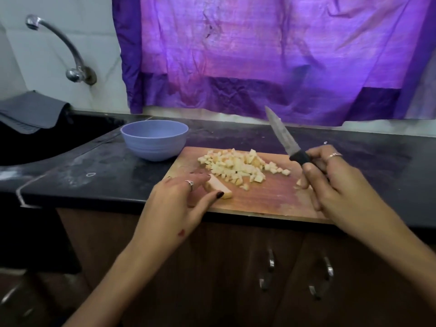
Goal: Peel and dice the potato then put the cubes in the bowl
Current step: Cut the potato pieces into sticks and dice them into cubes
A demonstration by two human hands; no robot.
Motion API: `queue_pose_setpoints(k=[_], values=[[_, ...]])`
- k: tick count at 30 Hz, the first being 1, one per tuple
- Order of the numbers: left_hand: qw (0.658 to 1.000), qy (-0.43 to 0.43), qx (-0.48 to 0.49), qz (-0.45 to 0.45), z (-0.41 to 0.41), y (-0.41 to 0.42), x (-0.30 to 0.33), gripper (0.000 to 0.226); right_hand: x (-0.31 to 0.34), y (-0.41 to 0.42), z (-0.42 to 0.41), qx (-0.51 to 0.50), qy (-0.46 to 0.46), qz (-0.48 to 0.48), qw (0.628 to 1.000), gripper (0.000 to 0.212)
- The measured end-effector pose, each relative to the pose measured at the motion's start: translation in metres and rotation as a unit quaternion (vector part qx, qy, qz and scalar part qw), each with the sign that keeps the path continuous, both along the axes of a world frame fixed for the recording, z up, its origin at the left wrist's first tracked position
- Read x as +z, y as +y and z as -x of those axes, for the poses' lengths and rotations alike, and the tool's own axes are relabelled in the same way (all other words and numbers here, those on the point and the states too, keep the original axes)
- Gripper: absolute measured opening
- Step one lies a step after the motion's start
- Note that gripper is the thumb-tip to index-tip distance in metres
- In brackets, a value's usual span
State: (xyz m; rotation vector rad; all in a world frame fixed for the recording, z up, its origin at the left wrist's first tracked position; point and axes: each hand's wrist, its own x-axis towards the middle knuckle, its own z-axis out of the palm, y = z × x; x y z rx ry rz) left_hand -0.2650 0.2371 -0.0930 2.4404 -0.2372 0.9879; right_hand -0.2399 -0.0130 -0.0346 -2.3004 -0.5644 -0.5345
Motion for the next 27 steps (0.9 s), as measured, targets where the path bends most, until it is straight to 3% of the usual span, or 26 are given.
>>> queue_pose_setpoints(k=[7,12,27], values=[[0.997,0.054,0.039,0.048,-0.003,-0.016,-0.003,0.038,0.022,0.057,0.009,-0.005,0.076,0.206,0.976,0.029],[0.992,0.064,0.059,0.094,-0.002,-0.026,0.000,0.037,0.036,0.078,0.007,-0.010,0.076,0.240,0.968,0.023],[0.986,0.101,0.091,0.100,0.001,-0.033,0.008,0.039,0.047,0.085,0.000,0.001,0.095,0.291,0.952,0.021]])
